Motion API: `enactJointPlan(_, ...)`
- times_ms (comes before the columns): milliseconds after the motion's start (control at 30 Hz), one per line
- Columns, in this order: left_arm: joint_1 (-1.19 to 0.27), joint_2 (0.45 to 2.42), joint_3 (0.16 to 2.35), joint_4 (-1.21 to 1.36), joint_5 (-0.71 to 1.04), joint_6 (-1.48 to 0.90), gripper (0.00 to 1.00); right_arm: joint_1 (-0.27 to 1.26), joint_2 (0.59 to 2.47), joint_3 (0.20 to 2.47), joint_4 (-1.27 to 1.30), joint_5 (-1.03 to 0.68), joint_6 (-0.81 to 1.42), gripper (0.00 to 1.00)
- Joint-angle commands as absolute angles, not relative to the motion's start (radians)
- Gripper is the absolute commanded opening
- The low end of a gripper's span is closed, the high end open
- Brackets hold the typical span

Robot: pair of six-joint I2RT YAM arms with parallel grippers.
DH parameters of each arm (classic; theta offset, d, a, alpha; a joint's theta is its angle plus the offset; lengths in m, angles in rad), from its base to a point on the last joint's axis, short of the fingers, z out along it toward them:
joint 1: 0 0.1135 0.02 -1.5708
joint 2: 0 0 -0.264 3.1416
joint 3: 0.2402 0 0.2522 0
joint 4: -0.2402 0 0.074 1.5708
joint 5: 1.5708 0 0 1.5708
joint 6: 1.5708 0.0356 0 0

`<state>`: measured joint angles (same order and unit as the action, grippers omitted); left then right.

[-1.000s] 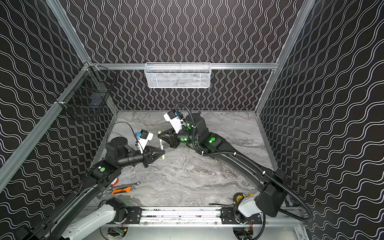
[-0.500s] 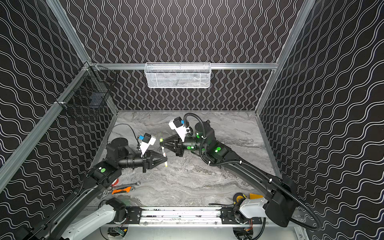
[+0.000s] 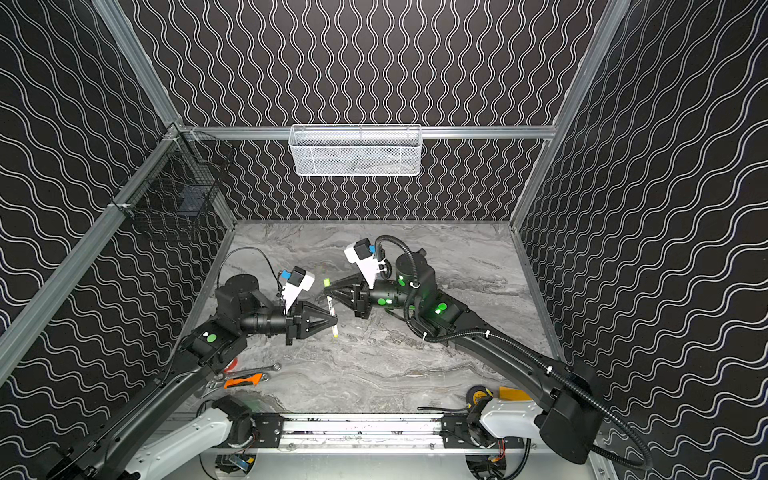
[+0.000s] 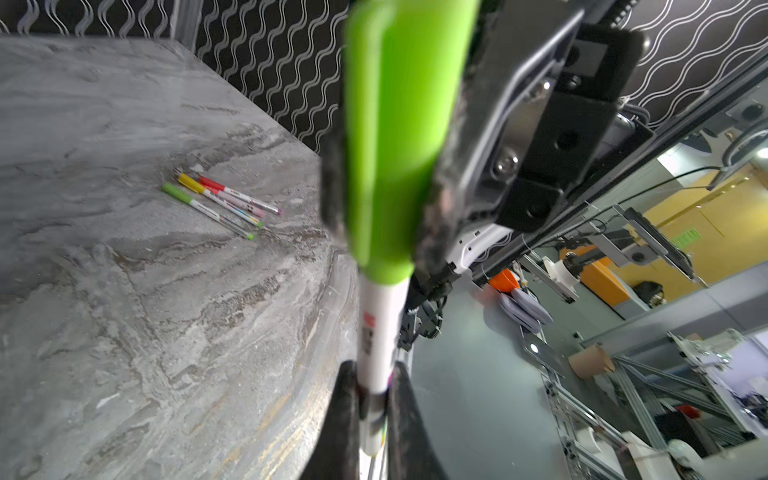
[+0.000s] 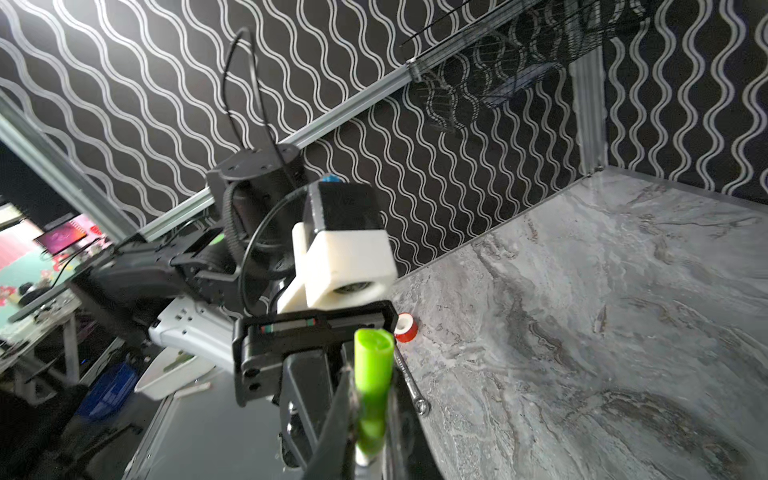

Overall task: Insert the pens into the pen caps
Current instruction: 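Press the green cap onto the pen with both grippers holding it, then carry the capped pen to the markers with the right gripper while the left withdraws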

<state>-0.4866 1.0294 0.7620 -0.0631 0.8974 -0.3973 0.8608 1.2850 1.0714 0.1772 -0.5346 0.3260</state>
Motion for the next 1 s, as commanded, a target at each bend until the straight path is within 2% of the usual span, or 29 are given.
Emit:
enactJointPlan(0, -0.478, 1.017, 0.768, 0.460, 0.720, -0.414, 0.00, 0.929, 1.312, 1.063, -0.198, -0.411, 0.424, 0.00)
enactJointPlan(100, -0.477, 1.021, 0.766, 0.464, 0.712, -0.413, 0.00, 0.974, 1.310, 1.047, -0.184, -0.308, 0.468, 0.00)
enactJointPlan(467, -0.477, 1.024, 0.778, 0.417, 0.717, -0.403, 0.00, 0.925, 1.298, 1.079, -0.225, -0.233, 0.427, 0.00)
enactJointPlan(533, -0.479, 1.024, 0.778, 0.406, 0.723, -0.414, 0.15, 0.894, 1.296, 1.082, -0.223, -0.234, 0.421, 0.00)
enactJointPlan(700, -0.478, 0.988, 0.766, 0.315, 0.727, -0.411, 0.98, 0.775, 1.307, 1.071, -0.200, -0.283, 0.408, 0.00)
enactJointPlan(900, -0.479, 0.877, 0.759, 0.076, 0.630, -0.329, 0.99, 0.621, 1.370, 1.041, -0.220, -0.308, 0.339, 0.00)
enactJointPlan(967, -0.478, 0.856, 0.767, 0.006, 0.592, -0.310, 0.99, 0.581, 1.423, 1.042, -0.258, -0.265, 0.296, 0.00)
